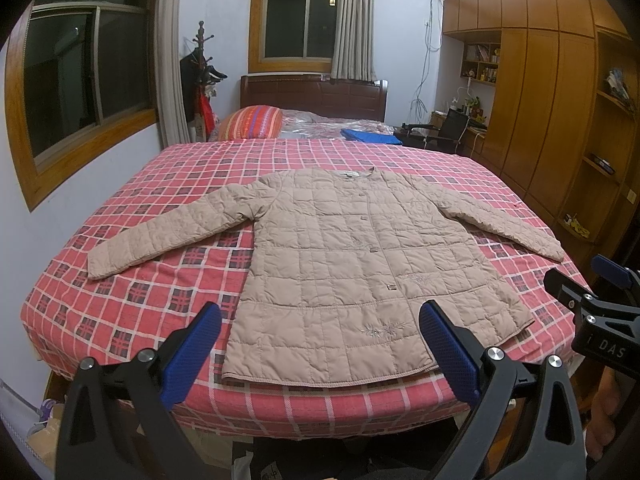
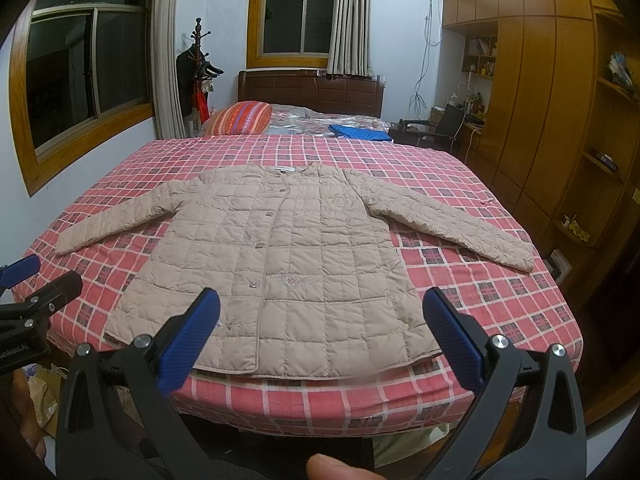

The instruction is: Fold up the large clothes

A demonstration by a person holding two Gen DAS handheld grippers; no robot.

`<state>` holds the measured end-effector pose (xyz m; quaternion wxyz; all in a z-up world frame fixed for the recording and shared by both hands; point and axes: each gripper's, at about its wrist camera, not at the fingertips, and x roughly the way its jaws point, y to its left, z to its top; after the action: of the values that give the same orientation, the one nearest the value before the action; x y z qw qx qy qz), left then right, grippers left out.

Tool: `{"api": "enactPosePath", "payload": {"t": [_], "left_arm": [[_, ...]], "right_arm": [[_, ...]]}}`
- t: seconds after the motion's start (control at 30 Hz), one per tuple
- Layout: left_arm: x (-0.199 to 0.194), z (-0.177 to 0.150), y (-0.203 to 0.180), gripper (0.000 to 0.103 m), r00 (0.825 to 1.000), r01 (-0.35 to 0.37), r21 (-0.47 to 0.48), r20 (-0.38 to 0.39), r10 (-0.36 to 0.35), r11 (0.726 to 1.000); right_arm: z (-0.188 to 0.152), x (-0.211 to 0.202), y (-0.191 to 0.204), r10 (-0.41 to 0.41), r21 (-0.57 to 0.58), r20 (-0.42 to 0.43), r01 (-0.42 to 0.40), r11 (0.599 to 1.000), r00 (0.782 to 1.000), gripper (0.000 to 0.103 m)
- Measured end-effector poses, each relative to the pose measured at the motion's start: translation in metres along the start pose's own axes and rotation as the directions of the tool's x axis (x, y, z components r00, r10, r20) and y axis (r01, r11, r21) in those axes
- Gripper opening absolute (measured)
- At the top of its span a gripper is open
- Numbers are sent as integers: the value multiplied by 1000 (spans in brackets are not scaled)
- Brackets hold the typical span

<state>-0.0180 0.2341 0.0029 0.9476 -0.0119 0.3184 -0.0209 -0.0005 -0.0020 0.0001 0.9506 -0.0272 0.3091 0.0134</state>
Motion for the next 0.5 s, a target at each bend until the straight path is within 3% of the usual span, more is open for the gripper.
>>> {"api": "enactPosePath", "payload": {"t": [0.5], "left_arm": [[1,1,3,99,1000,0,-2,0,0,1000]], "right_arm": [[0,0,0,0,0,-1,0,1000,1000,101]]}}
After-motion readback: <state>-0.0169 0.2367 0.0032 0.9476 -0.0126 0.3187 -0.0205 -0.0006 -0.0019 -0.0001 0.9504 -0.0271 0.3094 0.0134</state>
